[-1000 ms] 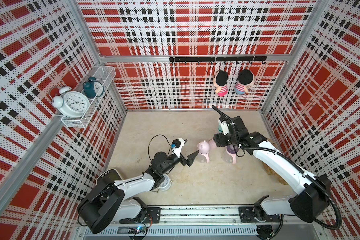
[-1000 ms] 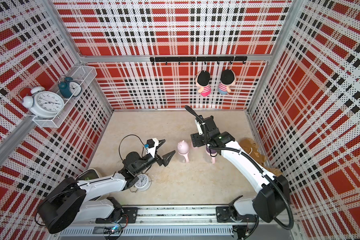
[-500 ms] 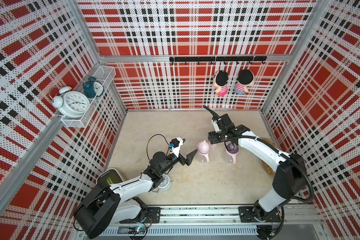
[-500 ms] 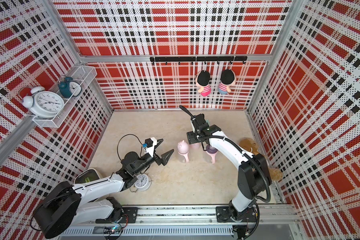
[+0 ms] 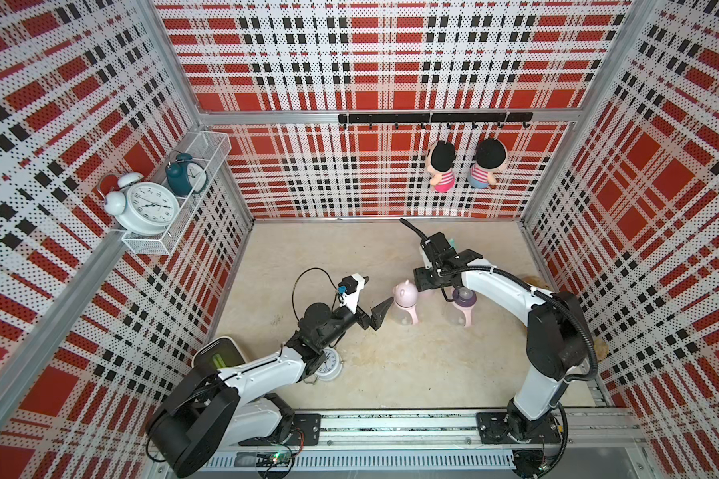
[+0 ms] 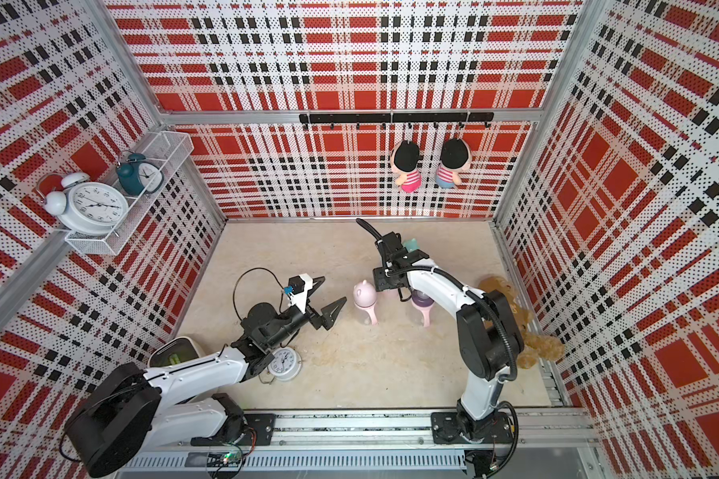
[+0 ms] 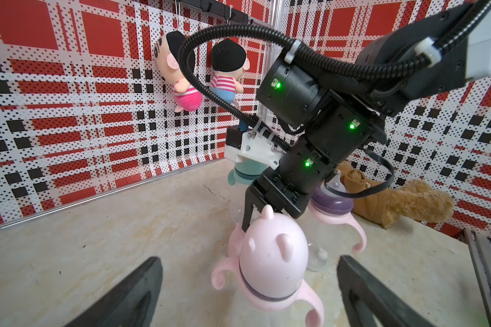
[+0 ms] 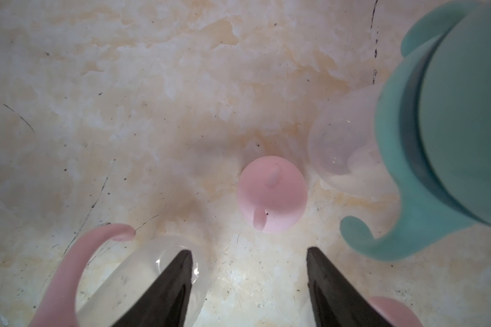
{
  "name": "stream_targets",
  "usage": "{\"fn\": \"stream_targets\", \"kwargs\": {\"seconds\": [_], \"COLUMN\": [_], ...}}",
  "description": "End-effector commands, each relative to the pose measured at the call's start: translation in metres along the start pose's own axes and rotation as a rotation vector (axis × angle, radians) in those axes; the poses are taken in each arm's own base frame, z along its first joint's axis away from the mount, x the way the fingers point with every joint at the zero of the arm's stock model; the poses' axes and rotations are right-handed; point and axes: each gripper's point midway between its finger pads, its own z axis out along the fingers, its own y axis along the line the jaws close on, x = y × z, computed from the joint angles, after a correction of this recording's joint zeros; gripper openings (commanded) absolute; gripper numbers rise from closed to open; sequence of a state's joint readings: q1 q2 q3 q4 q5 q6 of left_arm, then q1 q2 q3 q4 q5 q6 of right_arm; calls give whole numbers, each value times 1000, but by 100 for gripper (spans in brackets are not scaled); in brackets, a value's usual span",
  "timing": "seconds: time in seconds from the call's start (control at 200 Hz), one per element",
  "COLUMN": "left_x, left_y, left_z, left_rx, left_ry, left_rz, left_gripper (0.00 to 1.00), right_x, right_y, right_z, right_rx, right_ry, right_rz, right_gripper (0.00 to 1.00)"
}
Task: Assemble the baby bottles
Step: Pick up the lid from the center of the board.
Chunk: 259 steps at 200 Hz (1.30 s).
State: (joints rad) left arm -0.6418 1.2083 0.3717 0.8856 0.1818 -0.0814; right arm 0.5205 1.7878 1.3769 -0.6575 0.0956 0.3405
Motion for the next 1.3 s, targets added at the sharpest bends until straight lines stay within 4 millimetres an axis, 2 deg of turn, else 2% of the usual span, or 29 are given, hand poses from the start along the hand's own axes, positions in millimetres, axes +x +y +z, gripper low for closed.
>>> {"fn": "stream_targets", "kwargs": {"seconds": [0.0, 0.346, 0.636, 1.293], "left_x": [0, 5, 8, 5], "left_y": [1, 0, -3, -5], "left_z": [-1, 3, 8, 10], "left_rx": [-3, 4, 15, 19], "left_ry": [3, 20, 29, 24], "left_rz": [7, 1, 7, 15], "left_gripper": [98, 98, 98, 98], "right_x": [-6, -2, 6, 4], "right_y": [-7, -18, -17, -17], "right_z": [8, 32, 50, 74], "right_rx": [35, 74, 74, 92], "right_ry": [-12, 14, 44, 51], "right_rz": [22, 82, 129, 142], "right_gripper": [67, 67, 68, 70]}}
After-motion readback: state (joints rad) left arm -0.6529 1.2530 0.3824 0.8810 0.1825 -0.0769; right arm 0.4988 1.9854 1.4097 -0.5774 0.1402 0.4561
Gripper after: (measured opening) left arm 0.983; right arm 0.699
